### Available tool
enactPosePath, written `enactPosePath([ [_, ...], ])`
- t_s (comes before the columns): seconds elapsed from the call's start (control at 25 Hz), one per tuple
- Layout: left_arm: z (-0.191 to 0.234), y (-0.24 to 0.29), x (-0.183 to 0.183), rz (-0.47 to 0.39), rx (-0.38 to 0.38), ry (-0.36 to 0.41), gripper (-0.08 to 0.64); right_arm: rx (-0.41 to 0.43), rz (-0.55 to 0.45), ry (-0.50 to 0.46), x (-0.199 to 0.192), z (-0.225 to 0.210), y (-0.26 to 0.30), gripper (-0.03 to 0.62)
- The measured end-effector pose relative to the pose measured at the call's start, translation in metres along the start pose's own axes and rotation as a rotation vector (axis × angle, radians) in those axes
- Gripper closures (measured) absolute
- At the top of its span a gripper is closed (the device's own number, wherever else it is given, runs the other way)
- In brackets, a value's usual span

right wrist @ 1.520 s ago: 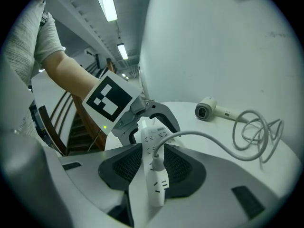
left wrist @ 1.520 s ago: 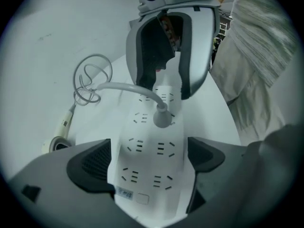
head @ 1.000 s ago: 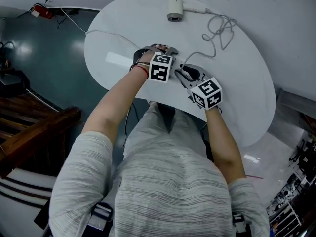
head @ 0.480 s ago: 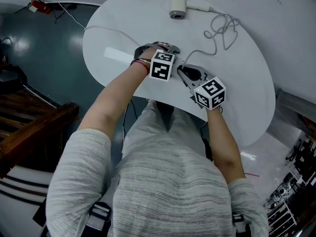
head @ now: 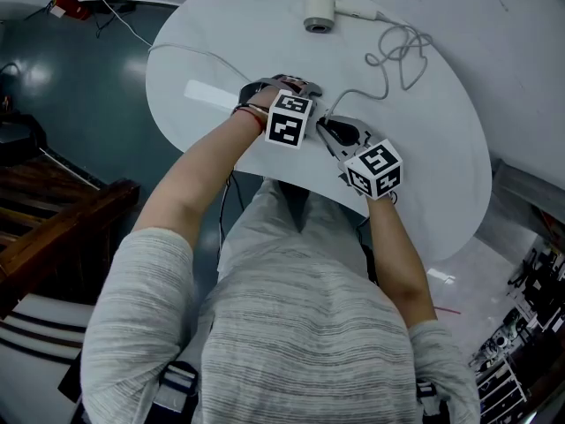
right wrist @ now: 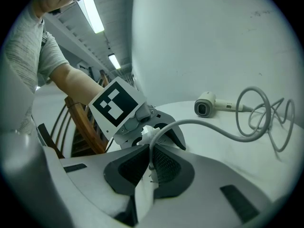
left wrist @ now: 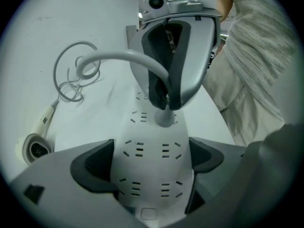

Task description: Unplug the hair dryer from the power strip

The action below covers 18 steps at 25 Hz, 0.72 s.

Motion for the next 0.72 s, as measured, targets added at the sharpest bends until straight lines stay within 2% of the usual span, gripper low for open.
enactPosePath([
  [0.24,0.0013,0.0019,0.0014,0.018,-0.009,-0.007,0.083,-0.001,0.054,-0.034,0.0029,0.0014,0.0003,0.552],
  [0.72,0.0033,0.0052,0.0036,0.06,-0.03,-0.015,0.083,-0.004,0.076,-0.053,0.003,0.0061,-0.0039,0.555],
])
Point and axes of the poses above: the fingertips, and each gripper's own axes: y forward along the fingers, z to its left, x out of its top, the point moved 8 cm from there along -y, backward along the fingers, and after that the axes turned 14 degrees about x, right-handed, at the moved point
